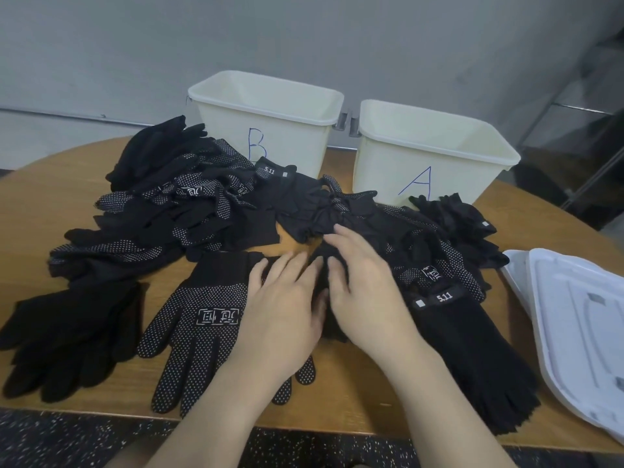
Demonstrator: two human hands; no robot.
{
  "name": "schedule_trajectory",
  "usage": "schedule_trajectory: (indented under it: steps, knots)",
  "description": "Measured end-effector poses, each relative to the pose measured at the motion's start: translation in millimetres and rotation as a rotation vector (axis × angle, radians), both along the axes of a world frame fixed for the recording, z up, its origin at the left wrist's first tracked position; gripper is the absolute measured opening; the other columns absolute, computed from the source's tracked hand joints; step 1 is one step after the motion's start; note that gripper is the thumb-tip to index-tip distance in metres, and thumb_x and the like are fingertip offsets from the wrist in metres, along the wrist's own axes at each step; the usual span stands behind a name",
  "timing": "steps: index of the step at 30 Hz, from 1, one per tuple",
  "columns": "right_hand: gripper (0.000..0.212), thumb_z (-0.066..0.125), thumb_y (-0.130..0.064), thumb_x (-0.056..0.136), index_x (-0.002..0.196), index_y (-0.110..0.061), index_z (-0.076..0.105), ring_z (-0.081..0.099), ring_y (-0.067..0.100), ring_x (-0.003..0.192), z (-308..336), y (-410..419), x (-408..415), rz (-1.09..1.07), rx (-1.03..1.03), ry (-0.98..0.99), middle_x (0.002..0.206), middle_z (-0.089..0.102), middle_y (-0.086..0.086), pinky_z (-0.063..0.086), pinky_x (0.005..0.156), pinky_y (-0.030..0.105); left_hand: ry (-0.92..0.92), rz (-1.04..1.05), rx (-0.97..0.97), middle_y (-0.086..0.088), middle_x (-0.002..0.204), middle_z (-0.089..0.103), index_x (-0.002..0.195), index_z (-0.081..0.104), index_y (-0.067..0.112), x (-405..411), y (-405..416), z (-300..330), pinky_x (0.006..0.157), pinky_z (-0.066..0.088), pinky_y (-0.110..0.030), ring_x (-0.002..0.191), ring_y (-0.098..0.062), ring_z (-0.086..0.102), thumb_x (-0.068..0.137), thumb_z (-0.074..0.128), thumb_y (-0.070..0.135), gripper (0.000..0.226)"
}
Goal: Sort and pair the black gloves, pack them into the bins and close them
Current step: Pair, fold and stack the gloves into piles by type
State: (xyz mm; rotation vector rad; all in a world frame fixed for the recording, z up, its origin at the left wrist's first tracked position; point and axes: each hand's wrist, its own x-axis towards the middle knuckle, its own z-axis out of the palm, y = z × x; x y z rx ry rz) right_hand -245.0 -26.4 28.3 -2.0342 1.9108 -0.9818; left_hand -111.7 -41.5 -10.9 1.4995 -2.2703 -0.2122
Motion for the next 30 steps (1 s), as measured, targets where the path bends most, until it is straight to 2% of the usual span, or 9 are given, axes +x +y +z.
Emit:
schedule_trajectory:
  steps: [1,3,7,12,18,21,23,26,30]
  knots:
    - [0.042,0.047,-0.01,0.105,0.147,-0.009,0.053,0.037,0.012,0.146,-3.6,-0.1,3.0,0.021,0.045,0.022,0.162,0.039,0.001,0.011,0.111,0.001,-0.059,0.005,0.034,0.008,0.164,0.037,0.157,0.04,0.029,0.2,0.9,-1.4,0.127,0.004,-0.046,0.156,-0.014,0.021,0.1,0.024,0.046,0.062]
    - [0.05,0.042,-0.013,0.107,0.157,-0.009,0.038,0.022,0.013,0.154,-11.8,-2.0,0.6,0.026,0.115,0.146,0.169,0.024,0.003,0.01,0.121,0.013,-0.148,0.013,0.076,0.009,0.17,0.024,0.163,0.026,0.031,0.2,2.1,-4.9,0.127,-0.006,-0.048,0.16,-0.014,0.005,0.1,0.009,0.049,0.068]
    - [0.064,0.036,-0.02,0.108,0.164,-0.008,0.008,-0.006,0.018,0.159,-22.8,-5.3,-9.4,0.005,0.263,0.378,0.173,-0.003,0.008,-0.003,0.127,0.027,-0.231,0.016,0.074,0.008,0.172,0.015,0.164,0.019,0.029,-1.5,2.3,-7.1,0.127,-0.008,-0.052,0.16,-0.015,-0.006,0.101,0.0,0.051,0.069]
    - [0.066,0.027,-0.037,0.111,0.164,-0.01,-0.002,-0.012,0.016,0.158,-32.1,-4.0,-13.1,-0.053,0.326,0.351,0.172,-0.012,0.007,-0.011,0.125,0.029,-0.279,0.003,0.076,0.007,0.172,0.015,0.164,0.018,0.027,-0.5,0.8,-8.8,0.126,-0.012,-0.053,0.16,-0.016,-0.006,0.103,0.0,0.051,0.069]
    - [0.068,0.023,-0.04,0.111,0.164,-0.011,-0.008,-0.017,0.015,0.157,-38.6,-5.8,-15.4,-0.051,0.344,0.351,0.171,-0.018,0.006,-0.015,0.123,0.029,-0.263,-0.025,0.071,0.006,0.172,0.019,0.165,0.02,0.025,4.0,0.1,-7.9,0.127,-0.013,-0.052,0.16,-0.014,-0.004,0.107,0.008,0.052,0.065]
    - [0.068,0.025,-0.041,0.111,0.164,-0.012,-0.005,-0.016,0.013,0.157,-37.9,-4.7,-17.5,-0.038,0.325,0.321,0.171,-0.015,0.004,-0.014,0.124,0.028,-0.206,-0.074,0.024,0.006,0.169,0.028,0.162,0.031,0.023,11.2,5.7,-1.6,0.128,-0.013,-0.046,0.16,-0.011,-0.001,0.105,0.008,0.054,0.069]
    - [0.067,0.029,-0.041,0.111,0.165,-0.012,0.002,-0.01,0.014,0.158,-36.4,-3.0,-18.4,-0.033,0.302,0.307,0.173,-0.008,0.005,-0.011,0.126,0.028,-0.07,-0.097,-0.008,0.006,0.164,0.039,0.155,0.044,0.023,20.6,10.0,5.9,0.129,-0.009,-0.036,0.159,-0.008,0.008,0.106,0.008,0.056,0.069]
    - [0.06,0.038,-0.043,0.109,0.161,-0.013,0.03,0.01,0.017,0.158,-28.9,-2.4,-17.0,-0.041,0.202,0.283,0.171,0.017,0.006,0.0,0.128,0.03,0.066,-0.042,-0.052,0.004,0.157,0.049,0.146,0.057,0.022,43.0,10.1,16.0,0.129,0.003,-0.028,0.155,-0.008,0.022,0.108,0.015,0.052,0.064]
    - [0.043,0.049,-0.039,0.105,0.141,-0.019,0.06,0.039,0.01,0.145,-12.7,-6.3,-2.0,0.016,0.057,0.253,0.153,0.051,-0.003,0.003,0.126,0.03,0.013,0.054,0.018,0.002,0.162,0.043,0.151,0.052,0.021,78.4,10.0,16.0,0.13,0.004,-0.029,0.156,-0.009,0.021,0.106,0.022,0.049,0.06]
